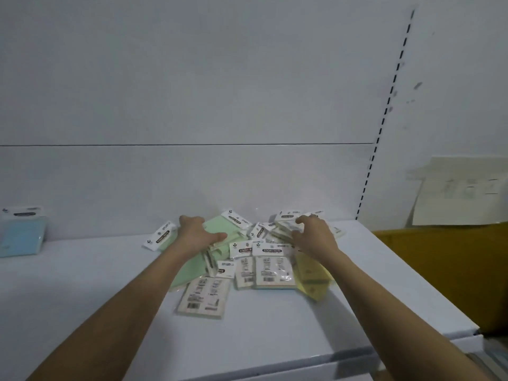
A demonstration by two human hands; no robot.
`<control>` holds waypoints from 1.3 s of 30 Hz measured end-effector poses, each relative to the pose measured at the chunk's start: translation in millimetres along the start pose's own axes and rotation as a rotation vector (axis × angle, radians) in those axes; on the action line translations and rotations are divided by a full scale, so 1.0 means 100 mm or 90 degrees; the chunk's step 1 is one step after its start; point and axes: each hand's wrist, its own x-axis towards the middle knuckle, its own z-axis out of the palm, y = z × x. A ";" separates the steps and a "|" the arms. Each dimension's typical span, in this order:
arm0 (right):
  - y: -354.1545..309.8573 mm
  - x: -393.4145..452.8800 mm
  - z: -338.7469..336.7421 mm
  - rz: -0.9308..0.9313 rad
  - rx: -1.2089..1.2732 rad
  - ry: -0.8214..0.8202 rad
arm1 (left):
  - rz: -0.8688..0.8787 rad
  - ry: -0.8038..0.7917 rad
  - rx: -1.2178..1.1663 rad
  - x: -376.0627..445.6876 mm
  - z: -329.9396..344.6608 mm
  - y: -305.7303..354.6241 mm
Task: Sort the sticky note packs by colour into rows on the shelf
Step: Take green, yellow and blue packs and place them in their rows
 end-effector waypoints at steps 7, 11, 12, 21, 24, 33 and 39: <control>0.23 0.18 0.10 -0.034 0.047 -0.101 | -0.081 0.087 -0.005 -0.20 0.08 0.27; 0.34 0.20 0.07 -0.054 0.094 -0.061 | -0.071 0.107 -0.199 -0.27 0.13 0.37; 0.34 0.20 0.03 -0.060 0.104 -0.063 | -0.070 0.100 -0.233 -0.29 0.16 0.41; 0.38 0.27 -0.30 0.071 0.618 -0.047 | -0.091 0.010 -0.537 -0.43 0.27 0.69; 0.39 0.26 -0.29 0.127 0.796 -0.155 | -0.081 0.011 -0.555 -0.49 0.32 0.76; 0.03 0.07 -0.22 0.101 0.946 -0.336 | -0.075 0.057 -0.515 -0.79 0.07 0.48; -0.65 -0.24 -0.04 0.040 0.949 -0.398 | -0.086 0.109 -0.488 -1.15 -0.50 0.01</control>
